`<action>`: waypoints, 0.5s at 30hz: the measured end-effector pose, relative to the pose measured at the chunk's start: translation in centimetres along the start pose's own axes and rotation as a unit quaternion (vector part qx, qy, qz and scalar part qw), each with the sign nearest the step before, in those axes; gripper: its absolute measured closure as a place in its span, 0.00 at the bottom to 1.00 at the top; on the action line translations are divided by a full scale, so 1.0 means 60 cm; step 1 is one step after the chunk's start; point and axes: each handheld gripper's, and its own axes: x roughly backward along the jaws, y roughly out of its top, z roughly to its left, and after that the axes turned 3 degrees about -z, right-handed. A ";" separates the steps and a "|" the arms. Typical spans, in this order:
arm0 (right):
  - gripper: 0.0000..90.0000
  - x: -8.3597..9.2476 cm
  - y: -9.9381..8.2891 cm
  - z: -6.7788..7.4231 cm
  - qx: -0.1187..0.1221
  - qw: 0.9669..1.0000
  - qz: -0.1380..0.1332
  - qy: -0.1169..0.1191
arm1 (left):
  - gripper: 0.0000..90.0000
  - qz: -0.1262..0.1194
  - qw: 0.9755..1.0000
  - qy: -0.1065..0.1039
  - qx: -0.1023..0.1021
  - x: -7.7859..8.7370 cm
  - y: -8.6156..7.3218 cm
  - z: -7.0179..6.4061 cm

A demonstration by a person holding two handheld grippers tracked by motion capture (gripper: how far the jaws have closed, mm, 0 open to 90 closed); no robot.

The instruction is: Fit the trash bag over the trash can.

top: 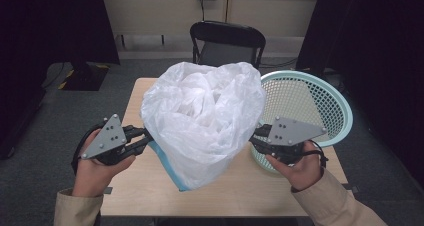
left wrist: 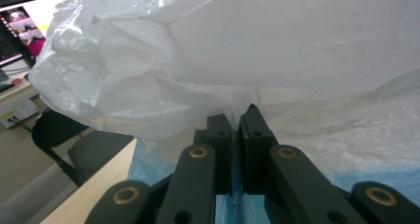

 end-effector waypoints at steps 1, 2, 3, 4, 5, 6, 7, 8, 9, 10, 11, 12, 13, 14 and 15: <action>1.00 0.004 0.002 -0.002 0.001 1.000 -0.001 -0.002 | 0.95 -0.001 1.000 -0.001 0.000 -0.003 0.005 0.000; 1.00 0.008 0.003 -0.003 0.002 1.000 0.000 -0.004 | 0.95 -0.002 1.000 -0.003 -0.002 -0.007 0.009 0.000; 1.00 0.013 0.005 -0.004 0.004 1.000 0.001 -0.006 | 0.95 -0.004 1.000 -0.005 -0.003 -0.011 0.013 0.000; 1.00 0.017 0.006 -0.006 0.005 1.000 0.002 -0.007 | 0.95 -0.004 1.000 -0.006 -0.003 -0.015 0.016 0.000; 1.00 0.021 0.006 -0.008 0.004 1.000 0.003 -0.009 | 0.95 -0.004 1.000 -0.008 -0.004 -0.020 0.018 -0.001; 1.00 0.025 0.006 -0.010 0.005 1.000 0.005 -0.011 | 0.95 -0.004 1.000 -0.009 -0.004 -0.025 0.021 -0.001; 1.00 0.029 0.005 -0.012 0.006 1.000 0.005 -0.013 | 0.95 -0.006 1.000 -0.011 -0.004 -0.031 0.023 -0.001; 1.00 0.033 0.005 -0.015 0.005 1.000 0.006 -0.016 | 0.95 -0.006 1.000 -0.013 -0.003 -0.036 0.025 -0.001; 1.00 0.037 0.003 -0.017 0.004 1.000 0.007 -0.020 | 0.95 -0.006 1.000 -0.016 -0.005 -0.042 0.027 -0.001; 1.00 0.041 0.002 -0.020 0.003 1.000 0.007 -0.022 | 0.95 -0.006 1.000 -0.017 -0.005 -0.048 0.029 -0.001; 1.00 0.044 0.002 -0.022 0.003 1.000 0.007 -0.025 | 0.95 -0.006 1.000 -0.018 -0.005 -0.054 0.031 -0.002; 1.00 0.048 0.001 -0.025 0.003 1.000 0.008 -0.028 | 0.95 -0.007 1.000 -0.020 -0.007 -0.060 0.034 -0.002; 1.00 0.052 0.001 -0.028 0.002 1.000 0.007 -0.031 | 0.95 -0.007 1.000 -0.022 -0.008 -0.065 0.037 -0.002; 1.00 0.056 0.002 -0.030 0.003 0.999 0.007 -0.033 | 0.95 -0.008 1.000 -0.024 -0.008 -0.070 0.040 -0.002; 1.00 0.060 0.003 -0.033 0.003 0.999 0.007 -0.035 | 0.95 -0.009 1.000 -0.026 -0.010 -0.075 0.043 -0.002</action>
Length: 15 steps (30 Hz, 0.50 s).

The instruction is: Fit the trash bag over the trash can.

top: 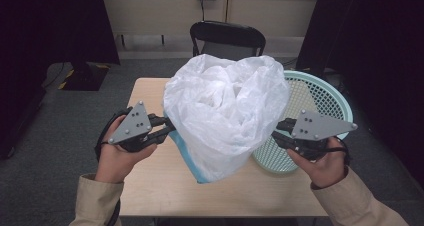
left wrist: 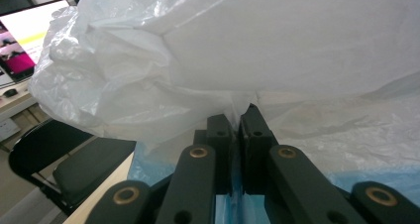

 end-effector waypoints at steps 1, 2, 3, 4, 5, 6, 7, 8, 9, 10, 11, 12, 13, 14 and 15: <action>1.00 0.004 0.001 -0.003 0.000 1.000 -0.002 -0.004 | 0.95 0.000 1.000 0.000 -0.002 -0.004 0.003 0.000; 1.00 0.007 0.002 -0.006 0.000 1.000 -0.004 -0.006 | 0.95 -0.001 1.000 -0.003 -0.003 -0.009 0.007 0.001; 1.00 0.010 0.002 -0.009 0.000 1.000 -0.005 -0.008 | 0.95 -0.001 1.000 -0.005 -0.006 -0.013 0.010 0.001; 1.00 0.013 0.003 -0.011 0.000 1.000 -0.007 -0.012 | 0.95 -0.002 1.000 -0.003 -0.007 -0.016 0.013 0.002; 1.00 0.016 0.004 -0.014 0.000 1.000 -0.008 -0.014 | 0.95 -0.003 1.000 -0.005 -0.007 -0.019 0.016 0.002; 1.00 0.019 0.005 -0.017 0.000 1.000 -0.008 -0.015 | 0.95 -0.005 1.000 -0.006 -0.008 -0.021 0.019 0.003; 1.00 0.021 0.006 -0.019 0.001 1.000 -0.010 -0.019 | 0.95 -0.007 1.000 -0.006 -0.008 -0.023 0.022 0.003; 1.00 0.023 0.007 -0.022 -0.001 1.000 -0.012 -0.021 | 0.95 -0.006 1.000 -0.007 -0.011 -0.024 0.025 0.004; 1.00 0.024 0.008 -0.024 -0.002 1.000 -0.013 -0.021 | 0.95 -0.007 1.000 -0.006 -0.013 -0.024 0.028 0.005; 1.00 0.024 0.009 -0.026 0.000 1.000 -0.015 -0.023 | 0.95 -0.009 1.000 -0.005 -0.011 -0.023 0.030 0.005; 1.00 0.023 0.011 -0.028 0.001 1.000 -0.016 -0.024 | 0.95 -0.008 1.000 -0.005 -0.013 -0.022 0.032 0.006; 1.00 0.022 0.013 -0.030 0.000 1.000 -0.016 -0.023 | 0.95 -0.009 1.000 -0.002 -0.015 -0.019 0.033 0.007; 1.00 0.020 0.015 -0.031 0.001 1.000 -0.018 -0.023 | 0.95 -0.011 1.000 0.000 -0.014 -0.016 0.034 0.008; 1.00 0.017 0.018 -0.032 0.004 1.000 -0.019 -0.024 | 0.95 -0.012 1.000 0.001 -0.014 -0.013 0.034 0.010; 1.00 0.015 0.021 -0.032 0.006 1.000 -0.019 -0.022 | 0.95 -0.013 1.000 0.006 -0.014 -0.009 0.034 0.012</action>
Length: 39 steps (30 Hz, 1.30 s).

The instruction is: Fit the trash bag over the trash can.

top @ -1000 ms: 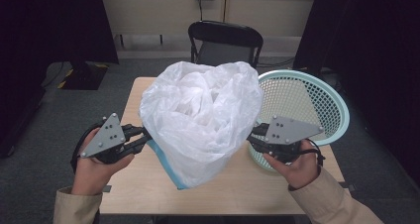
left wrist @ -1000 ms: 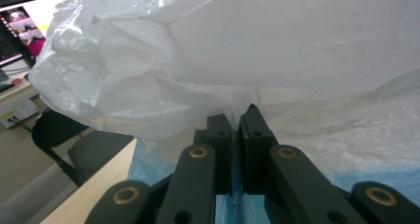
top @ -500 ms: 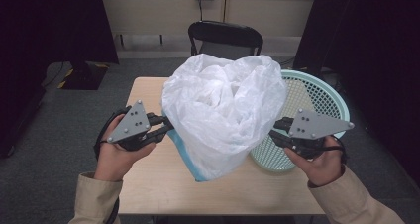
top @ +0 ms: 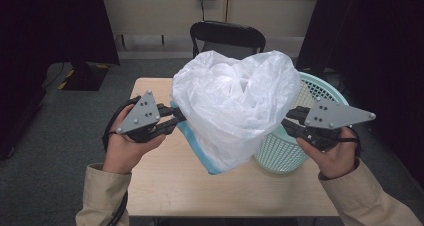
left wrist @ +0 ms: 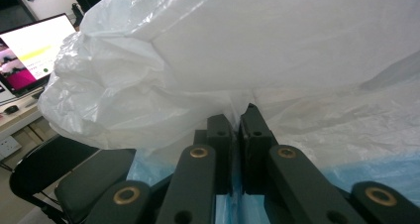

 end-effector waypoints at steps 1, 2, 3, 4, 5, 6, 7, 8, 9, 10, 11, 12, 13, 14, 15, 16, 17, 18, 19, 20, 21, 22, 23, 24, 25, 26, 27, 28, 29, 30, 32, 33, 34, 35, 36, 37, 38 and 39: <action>1.00 -0.002 0.004 0.000 0.001 1.000 -0.001 0.000 | 0.95 -0.001 1.000 0.002 0.001 0.003 0.000 0.002; 1.00 -0.005 0.008 -0.001 0.004 1.000 -0.004 0.000 | 0.95 -0.003 1.000 0.004 0.002 0.006 0.000 0.003; 1.00 -0.007 0.013 -0.002 0.005 1.000 -0.006 0.000 | 0.95 -0.006 1.000 0.007 0.003 0.008 0.001 0.005; 1.00 -0.010 0.017 -0.003 0.008 1.000 -0.008 0.000 | 0.95 -0.006 1.000 0.007 0.001 0.011 0.003 0.006; 1.00 -0.013 0.023 -0.004 0.009 1.000 -0.010 0.000 | 0.95 -0.008 1.000 0.009 -0.001 0.012 0.005 0.007; 1.00 -0.015 0.028 -0.005 0.013 1.000 -0.011 0.000 | 0.95 -0.010 1.000 0.009 -0.002 0.013 0.007 0.009; 1.00 -0.016 0.033 -0.006 0.018 1.000 -0.013 -0.002 | 0.95 -0.014 1.000 0.010 -0.001 0.012 0.010 0.009; 1.00 -0.017 0.039 -0.007 0.022 1.000 -0.014 -0.003 | 0.95 -0.016 1.000 0.010 -0.002 0.011 0.013 0.010; 1.00 -0.016 0.043 -0.008 0.025 1.000 -0.015 -0.002 | 0.95 -0.019 1.000 0.008 -0.001 0.008 0.016 0.011; 1.00 -0.014 0.048 -0.010 0.028 0.999 -0.018 -0.006 | 0.95 -0.020 1.000 0.007 -0.002 0.004 0.019 0.011; 1.00 -0.010 0.051 -0.012 0.028 0.999 -0.022 -0.006 | 0.95 -0.021 1.000 0.005 -0.003 -0.001 0.022 0.011; 1.00 -0.005 0.052 -0.015 0.028 0.999 -0.022 -0.008 | 0.95 -0.022 1.000 0.002 -0.004 -0.008 0.026 0.010; 1.00 0.001 0.052 -0.018 0.030 0.999 -0.023 -0.012 | 0.95 -0.023 1.000 0.001 -0.006 -0.015 0.029 0.009; 1.00 0.009 0.051 -0.021 0.029 0.999 -0.024 -0.014 | 0.95 -0.026 1.000 -0.004 -0.004 -0.023 0.032 0.007; 1.00 0.018 0.048 -0.026 0.029 0.999 -0.025 -0.017 | 0.95 -0.025 1.000 -0.008 -0.005 -0.033 0.035 0.005; 1.00 0.028 0.044 -0.031 0.025 0.999 -0.025 -0.023 | 0.95 -0.024 1.000 -0.010 -0.009 -0.043 0.038 0.003; 1.00 0.038 0.037 -0.036 0.021 0.999 -0.024 -0.027 | 0.95 -0.024 1.000 -0.015 -0.008 -0.054 0.039 0.001; 1.00 0.048 0.030 -0.040 0.020 0.999 -0.021 -0.033 | 0.95 -0.023 1.000 -0.019 -0.007 -0.066 0.040 -0.002; 1.00 0.059 0.021 -0.045 0.016 0.999 -0.017 -0.038 | 0.95 -0.022 1.000 -0.021 -0.006 -0.079 0.041 -0.004; 1.00 0.070 0.011 -0.049 0.011 0.999 -0.012 -0.043 | 0.95 -0.020 0.999 -0.027 -0.004 -0.093 0.041 -0.007; 1.00 0.082 0.000 -0.054 0.004 0.999 -0.010 -0.049 | 0.95 -0.017 0.999 -0.033 -0.005 -0.108 0.040 -0.010; 1.00 0.094 -0.013 -0.060 -0.007 0.998 -0.008 -0.055 | 0.95 -0.015 0.999 -0.036 -0.002 -0.124 0.037 -0.013; 1.00 0.106 -0.027 -0.065 -0.018 0.998 -0.005 -0.060 | 0.95 -0.013 0.999 -0.042 0.002 -0.140 0.034 -0.015; 1.00 0.117 -0.042 -0.072 -0.028 0.997 -0.003 -0.066 | 0.96 -0.012 0.999 -0.046 0.008 -0.156 0.030 -0.018; 1.00 0.128 -0.057 -0.079 -0.043 0.997 0.003 -0.070 | 0.96 -0.007 0.999 -0.050 0.010 -0.170 0.026 -0.020; 1.00 0.138 -0.071 -0.086 -0.054 0.996 0.008 -0.076 | 0.96 -0.001 0.999 -0.054 0.008 -0.183 0.023 -0.023; 1.00 0.148 -0.084 -0.092 -0.067 0.994 0.010 -0.081 | 0.96 0.004 0.998 -0.055 0.009 -0.194 0.020 -0.025; 1.00 0.157 -0.095 -0.098 -0.079 0.993 0.017 -0.084 | 0.95 0.006 0.998 -0.057 0.010 -0.203 0.017 -0.027; 1.00 0.165 -0.104 -0.102 -0.085 0.992 0.020 -0.091 | 0.95 0.006 0.998 -0.057 0.013 -0.210 0.015 -0.027; 1.00 0.172 -0.111 -0.106 -0.093 0.991 0.021 -0.091 | 0.96 0.003 0.998 -0.056 0.020 -0.215 0.013 -0.027; 1.00 0.183 -0.120 -0.112 -0.097 0.990 0.026 -0.101 | 0.96 -0.005 0.998 -0.058 0.036 -0.225 0.011 -0.027; 1.00 0.188 -0.124 -0.115 -0.102 0.989 0.029 -0.101 | 0.95 0.000 0.998 -0.056 0.034 -0.230 0.010 -0.028; 1.00 0.191 -0.127 -0.117 -0.105 0.989 0.031 -0.104 | 0.95 0.008 0.998 -0.056 0.027 -0.236 0.011 -0.030; 1.00 0.194 -0.129 -0.119 -0.105 0.988 0.035 -0.107 | 0.95 0.011 0.998 -0.056 0.025 -0.239 0.011 -0.032; 1.00 0.196 -0.132 -0.120 -0.109 0.988 0.037 -0.107 | 0.96 0.010 0.998 -0.058 0.027 -0.242 0.011 -0.033; 1.00 0.199 -0.134 -0.122 -0.109 0.987 0.039 -0.109 | 0.95 0.008 0.998 -0.057 0.029 -0.243 0.011 -0.034; 1.00 0.201 -0.135 -0.122 -0.112 0.987 0.040 -0.113 | 0.95 0.005 0.998 -0.056 0.030 -0.244 0.012 -0.035; 1.00 0.204 -0.134 -0.123 -0.115 0.986 0.038 -0.112 | 0.96 0.006 0.998 -0.056 0.032 -0.245 0.012 -0.037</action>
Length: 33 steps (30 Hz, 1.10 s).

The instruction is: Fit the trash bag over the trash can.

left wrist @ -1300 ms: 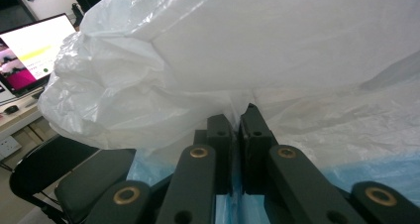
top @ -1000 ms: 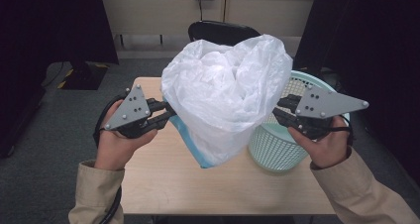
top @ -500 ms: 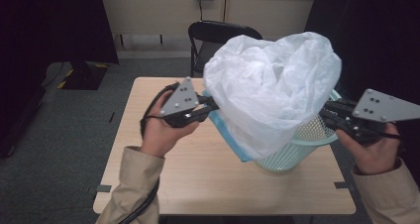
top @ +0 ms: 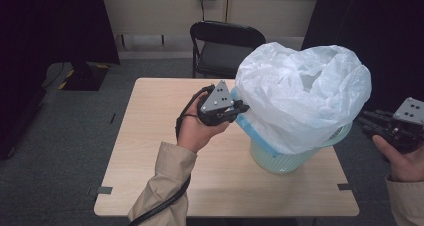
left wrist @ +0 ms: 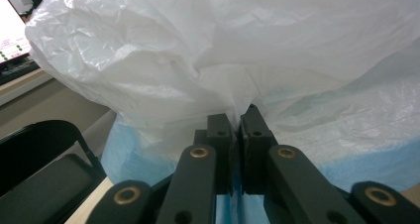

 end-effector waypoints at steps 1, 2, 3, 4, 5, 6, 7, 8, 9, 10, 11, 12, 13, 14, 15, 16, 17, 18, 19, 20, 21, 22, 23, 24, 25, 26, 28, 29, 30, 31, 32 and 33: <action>1.00 0.003 0.002 -0.001 0.002 1.000 0.000 -0.003 | 0.96 0.001 1.000 0.000 -0.002 -0.002 0.001 -0.002; 1.00 0.006 0.004 -0.003 0.004 1.000 0.000 -0.009 | 0.96 0.004 1.000 -0.003 -0.005 -0.005 0.003 -0.004; 1.00 0.008 0.007 -0.005 0.004 1.000 -0.002 -0.007 | 0.96 0.007 1.000 -0.002 -0.010 -0.008 0.005 -0.006; 1.00 0.011 0.010 -0.007 0.004 1.000 -0.004 -0.010 | 0.96 0.007 1.000 -0.001 -0.010 -0.010 0.006 -0.008; 1.00 0.014 0.014 -0.009 0.004 1.000 -0.007 -0.013 | 0.96 0.006 1.000 -0.004 -0.010 -0.013 0.008 -0.009; 1.00 0.017 0.018 -0.010 0.001 1.000 -0.009 -0.012 | 0.96 0.005 1.000 -0.004 -0.009 -0.016 0.009 -0.011; 1.00 0.021 0.022 -0.012 0.003 1.000 -0.011 -0.016 | 0.96 0.003 1.000 -0.004 -0.009 -0.019 0.009 -0.013; 1.00 0.026 0.025 -0.014 0.006 1.000 -0.013 -0.021 | 0.96 0.003 1.000 -0.006 -0.009 -0.023 0.009 -0.015; 1.00 0.030 0.028 -0.016 0.002 1.000 -0.017 -0.019 | 0.96 0.004 1.000 -0.006 -0.010 -0.027 0.009 -0.017; 0.99 0.033 0.030 -0.019 -0.001 1.000 -0.022 -0.018 | 0.96 0.006 1.000 -0.009 -0.010 -0.030 0.007 -0.019; 0.97 0.037 0.029 -0.021 -0.005 0.999 -0.025 -0.021 | 0.96 0.007 1.000 -0.011 -0.010 -0.033 0.004 -0.020; 0.94 0.038 0.026 -0.023 -0.013 0.999 -0.026 -0.024 | 0.96 0.008 1.000 -0.012 -0.008 -0.035 0.000 -0.022; 0.94 0.038 0.021 -0.024 -0.012 0.999 -0.018 -0.025 | 0.96 0.011 1.000 -0.010 -0.007 -0.036 -0.004 -0.022; 0.92 0.037 0.014 -0.024 -0.013 1.000 -0.008 -0.028 | 0.96 0.014 1.000 -0.007 -0.007 -0.036 -0.008 -0.023; 0.91 0.035 0.004 -0.025 -0.019 0.999 -0.003 -0.026 | 0.96 0.015 1.000 -0.007 -0.006 -0.036 -0.012 -0.023; 0.92 0.035 -0.005 -0.026 -0.023 0.999 -0.005 -0.025 | 0.96 0.015 1.000 -0.007 -0.001 -0.036 -0.016 -0.023; 0.93 0.035 -0.013 -0.026 -0.027 0.999 -0.005 -0.028 | 0.96 0.014 1.000 -0.005 0.001 -0.034 -0.018 -0.023; 0.97 0.036 -0.020 -0.028 -0.035 0.999 -0.009 -0.027 | 0.96 0.013 1.000 -0.004 0.004 -0.033 -0.020 -0.023; 0.99 0.039 -0.025 -0.030 -0.044 0.999 -0.015 -0.017 | 0.96 0.014 1.000 -0.003 0.005 -0.032 -0.021 -0.023; 1.00 0.043 -0.028 -0.031 -0.048 0.999 -0.020 -0.017 | 0.96 0.013 1.000 -0.001 0.005 -0.030 -0.021 -0.023; 1.00 0.047 -0.029 -0.031 -0.049 0.998 -0.023 -0.020 | 0.96 0.012 1.000 -0.002 0.004 -0.029 -0.020 -0.023; 1.00 0.052 -0.030 -0.033 -0.052 0.998 -0.025 -0.014 | 0.95 0.010 1.000 -0.003 0.004 -0.028 -0.019 -0.024; 1.00 0.057 -0.029 -0.033 -0.056 0.998 -0.028 -0.013 | 0.95 0.008 1.000 -0.003 0.004 -0.028 -0.017 -0.025; 1.00 0.062 -0.028 -0.033 -0.058 0.998 -0.030 -0.014 | 0.95 0.007 1.000 -0.005 0.004 -0.028 -0.015 -0.027; 1.00 0.068 -0.027 -0.033 -0.058 0.998 -0.029 -0.013 | 0.95 0.005 1.000 -0.006 0.003 -0.029 -0.014 -0.029; 0.99 0.073 -0.026 -0.032 -0.063 0.997 -0.034 -0.008 | 0.95 0.005 1.000 -0.007 0.004 -0.030 -0.014 -0.031; 0.99 0.079 -0.028 -0.030 -0.073 0.997 -0.033 0.006 | 0.95 0.008 1.000 -0.007 0.003 -0.033 -0.018 -0.034; 0.99 0.079 -0.032 -0.027 -0.065 0.998 -0.017 -0.004 | 0.95 0.004 1.000 -0.007 0.004 -0.034 -0.021 -0.035; 0.99 0.076 -0.038 -0.024 -0.058 0.998 0.004 -0.014 | 0.95 -0.001 1.000 -0.008 0.010 -0.033 -0.024 -0.035; 0.99 0.073 -0.046 -0.022 -0.054 0.998 0.012 -0.012 | 0.95 -0.001 1.000 -0.008 0.014 -0.031 -0.025 -0.035; 0.99 0.071 -0.054 -0.021 -0.057 0.998 0.010 -0.003 | 0.95 0.000 1.000 -0.008 0.012 -0.030 -0.026 -0.035; 0.99 0.070 -0.061 -0.020 -0.060 0.998 0.011 0.001 | 0.95 0.002 1.000 -0.008 0.011 -0.027 -0.027 -0.036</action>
